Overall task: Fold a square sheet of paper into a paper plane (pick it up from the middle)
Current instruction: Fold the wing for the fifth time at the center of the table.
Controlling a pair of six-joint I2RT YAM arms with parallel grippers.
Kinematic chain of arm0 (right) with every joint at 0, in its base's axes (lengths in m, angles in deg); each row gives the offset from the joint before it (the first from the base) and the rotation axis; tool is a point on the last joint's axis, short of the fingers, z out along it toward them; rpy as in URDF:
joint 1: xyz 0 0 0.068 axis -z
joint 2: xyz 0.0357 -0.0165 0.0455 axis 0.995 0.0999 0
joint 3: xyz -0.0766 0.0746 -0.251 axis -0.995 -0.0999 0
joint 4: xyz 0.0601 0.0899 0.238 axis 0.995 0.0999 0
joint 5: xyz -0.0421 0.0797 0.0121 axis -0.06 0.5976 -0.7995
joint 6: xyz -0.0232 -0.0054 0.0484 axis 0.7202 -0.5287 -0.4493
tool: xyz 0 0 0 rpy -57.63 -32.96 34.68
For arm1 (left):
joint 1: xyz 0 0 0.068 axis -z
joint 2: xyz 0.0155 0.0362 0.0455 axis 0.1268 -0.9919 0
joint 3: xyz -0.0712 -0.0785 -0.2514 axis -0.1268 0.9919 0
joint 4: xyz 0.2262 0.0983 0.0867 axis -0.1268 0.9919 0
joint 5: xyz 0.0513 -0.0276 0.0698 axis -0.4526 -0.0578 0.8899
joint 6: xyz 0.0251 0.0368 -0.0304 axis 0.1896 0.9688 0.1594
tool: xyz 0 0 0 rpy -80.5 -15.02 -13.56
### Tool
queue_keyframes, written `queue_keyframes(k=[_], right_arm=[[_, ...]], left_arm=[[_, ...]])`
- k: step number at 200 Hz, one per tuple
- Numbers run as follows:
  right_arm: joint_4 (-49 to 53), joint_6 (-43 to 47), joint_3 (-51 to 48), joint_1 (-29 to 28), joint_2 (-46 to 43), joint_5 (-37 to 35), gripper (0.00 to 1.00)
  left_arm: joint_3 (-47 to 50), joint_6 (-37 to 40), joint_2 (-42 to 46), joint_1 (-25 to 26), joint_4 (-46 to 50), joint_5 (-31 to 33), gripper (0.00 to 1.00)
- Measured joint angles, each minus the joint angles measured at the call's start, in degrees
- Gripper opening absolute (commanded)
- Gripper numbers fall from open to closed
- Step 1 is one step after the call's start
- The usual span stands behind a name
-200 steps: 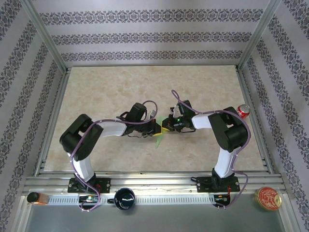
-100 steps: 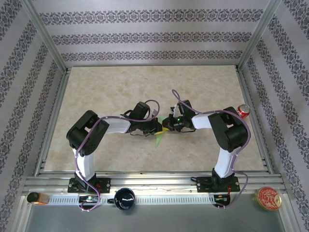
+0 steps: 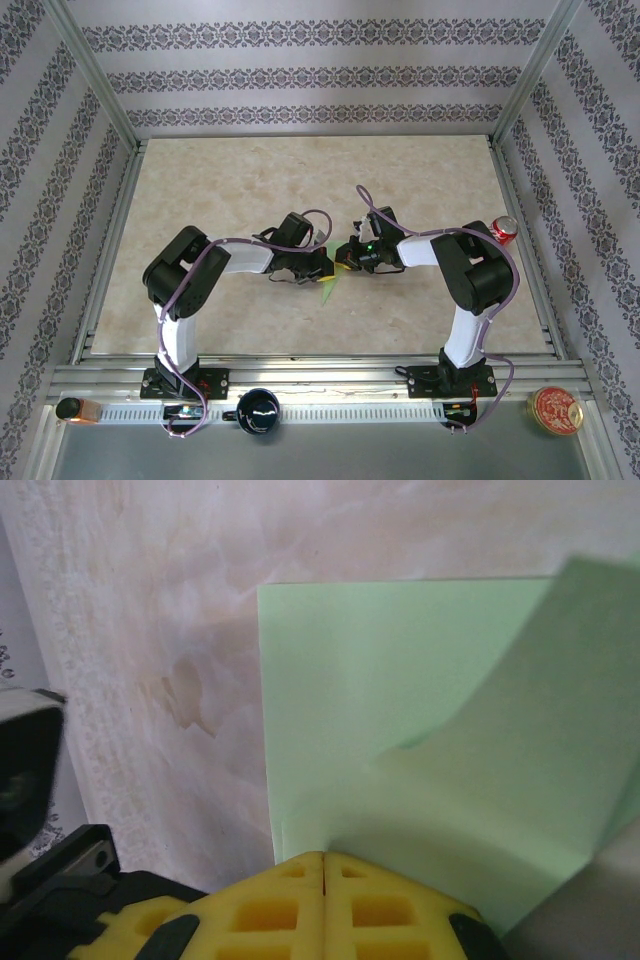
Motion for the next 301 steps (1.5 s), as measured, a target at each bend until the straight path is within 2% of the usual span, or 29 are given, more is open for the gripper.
queue_keyframes(k=[53, 106, 134, 167, 201, 301], right_arm=[[1.2, 0.2, 0.0, 0.7, -0.8, -0.8, 0.04], [4.5, 3.1, 1.3, 3.0, -6.4, -0.5, 0.03], [4.9, 4.0, 1.8, 1.7, -5.6, 0.1, 0.03], [5.2, 4.0, 2.7, 1.0, -0.7, -0.2, 0.03], [5.5, 4.0, 3.3, 3.1, 0.7, 0.0, 0.03], [10.7, 5.1, 7.9, 9.9, 1.1, -8.1, 0.03]], left_arm=[[1.0, 1.9, -0.5, 0.0, -1.1, 0.0, 0.0], [2.5, 2.2, -0.3, 0.0, -3.7, -0.4, 0.0], [2.6, 2.2, -0.2, 0.0, -4.0, -0.4, 0.0], [2.6, 2.2, -0.2, 0.0, -4.0, -0.4, 0.0], [3.1, 2.2, -0.1, 0.0, -4.7, -0.4, 0.0], [5.6, 2.1, 0.5, 0.0, -9.0, -0.4, 0.0]])
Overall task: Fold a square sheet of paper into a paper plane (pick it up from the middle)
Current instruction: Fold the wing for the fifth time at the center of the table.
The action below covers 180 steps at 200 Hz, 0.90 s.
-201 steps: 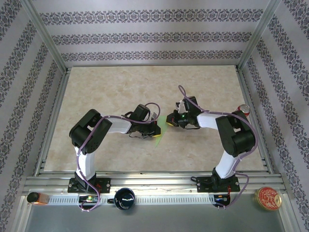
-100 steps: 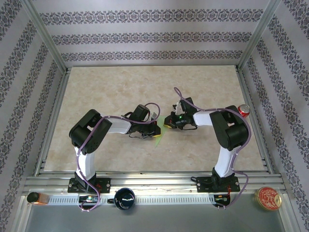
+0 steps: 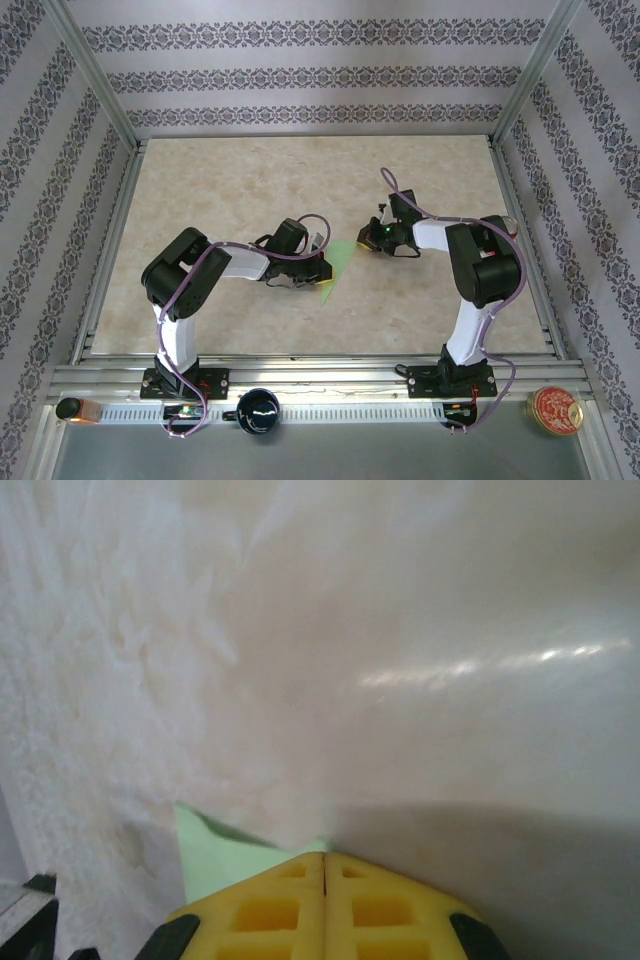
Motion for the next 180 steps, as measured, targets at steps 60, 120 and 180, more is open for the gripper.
queue_keyframes(k=[60, 120, 180], right_arm=[[0.8, 0.9, -1.1, -0.4, -8.7, -1.7, 0.04], [-2.2, 0.3, -2.7, -5.3, -5.6, 2.4, 0.03], [1.2, 1.3, -0.7, -3.2, -1.1, -1.7, 0.02]], left_arm=[[0.0, -0.2, 0.0, 0.0, -0.1, 0.0, 0.0], [0.0, -0.2, 0.0, 0.0, -0.1, 0.0, 0.0], [0.0, -0.3, 0.0, 0.0, -0.1, 0.0, 0.0]])
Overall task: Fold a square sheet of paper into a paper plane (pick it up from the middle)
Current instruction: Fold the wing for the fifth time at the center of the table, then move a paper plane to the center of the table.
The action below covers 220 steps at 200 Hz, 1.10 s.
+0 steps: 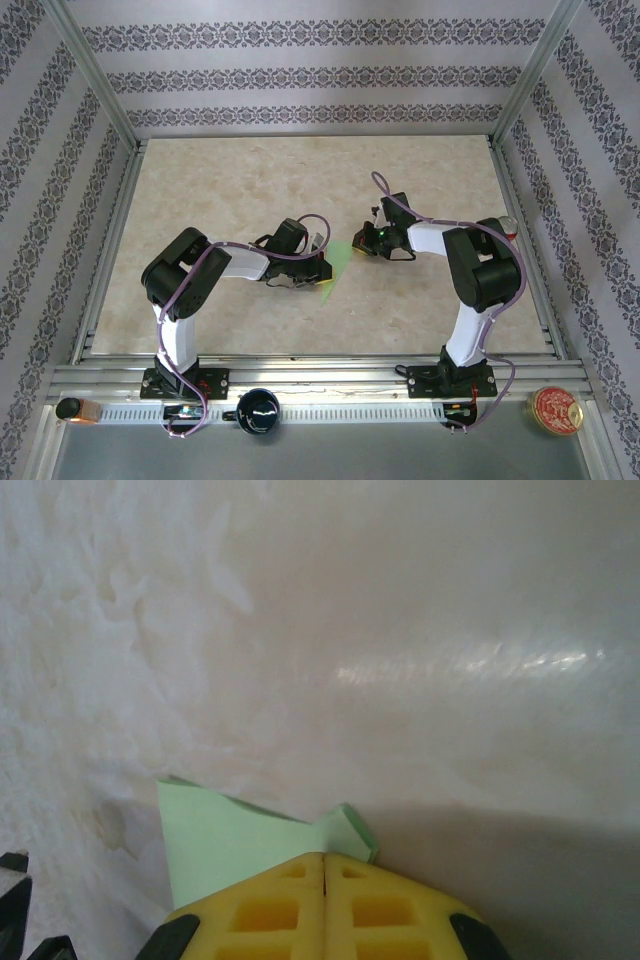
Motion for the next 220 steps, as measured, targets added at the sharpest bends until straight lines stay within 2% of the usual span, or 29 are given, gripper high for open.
queue_keyframes(k=[66, 76, 111, 162, 220], right_arm=[[1.6, 2.1, 1.2, 3.1, -0.6, 0.0, 0.08], [1.6, 2.1, 0.2, 3.0, -2.1, 0.3, 0.09], [1.1, 1.6, -5.0, 2.5, -11.1, 1.8, 0.12], [-0.6, -1.2, -10.2, -1.4, -14.8, 3.1, 0.14], [-2.4, -4.0, -11.8, -3.5, -14.8, 3.3, 0.16]], left_arm=[[-0.1, -1.8, 0.5, 0.2, 0.7, 0.8, 0.0], [-0.3, -2.3, 0.8, 0.3, 1.5, 1.4, 0.08], [-0.4, -2.9, 3.9, 0.5, 4.9, 4.7, 0.2], [-0.3, -1.6, 11.5, -0.4, 9.0, 9.9, 0.23], [0.9, -0.4, 10.1, -1.5, 11.7, 9.7, 0.23]])
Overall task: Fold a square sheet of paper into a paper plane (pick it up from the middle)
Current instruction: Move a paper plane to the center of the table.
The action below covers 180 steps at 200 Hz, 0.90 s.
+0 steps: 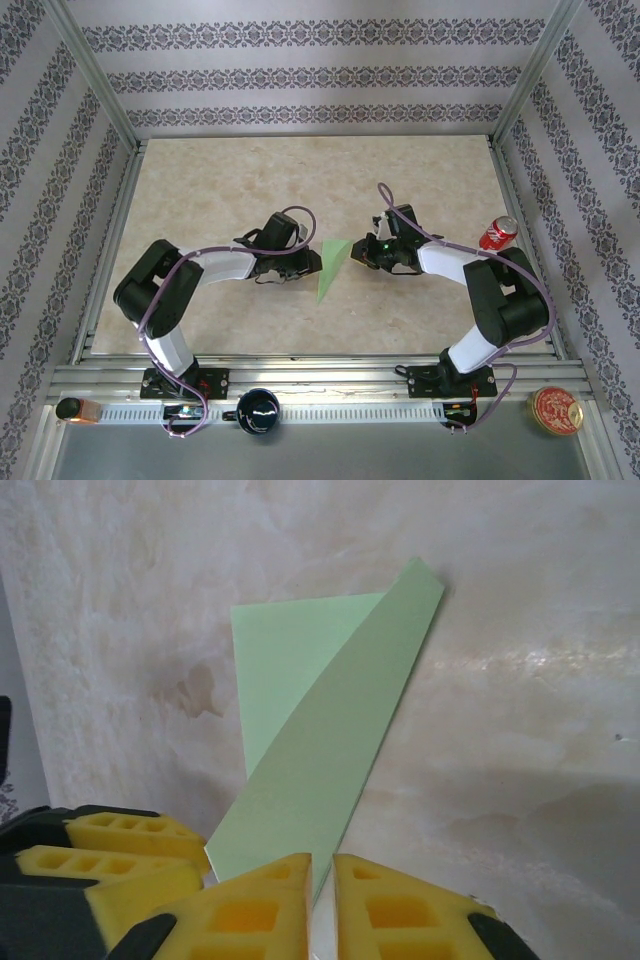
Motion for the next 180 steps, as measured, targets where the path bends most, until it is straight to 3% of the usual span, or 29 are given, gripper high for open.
queue_keyframes(k=[124, 180], right_arm=[[-3.9, -3.2, -1.1, -0.4, 0.5, 1.8, 0.16], [-4.7, -3.2, -1.8, -0.4, 0.6, 2.6, 0.17]], left_arm=[[-2.4, 0.9, -5.7, 0.0, 0.2, -4.9, 0.23], [-2.5, 0.7, -6.3, 0.0, -0.3, -6.5, 0.13]])
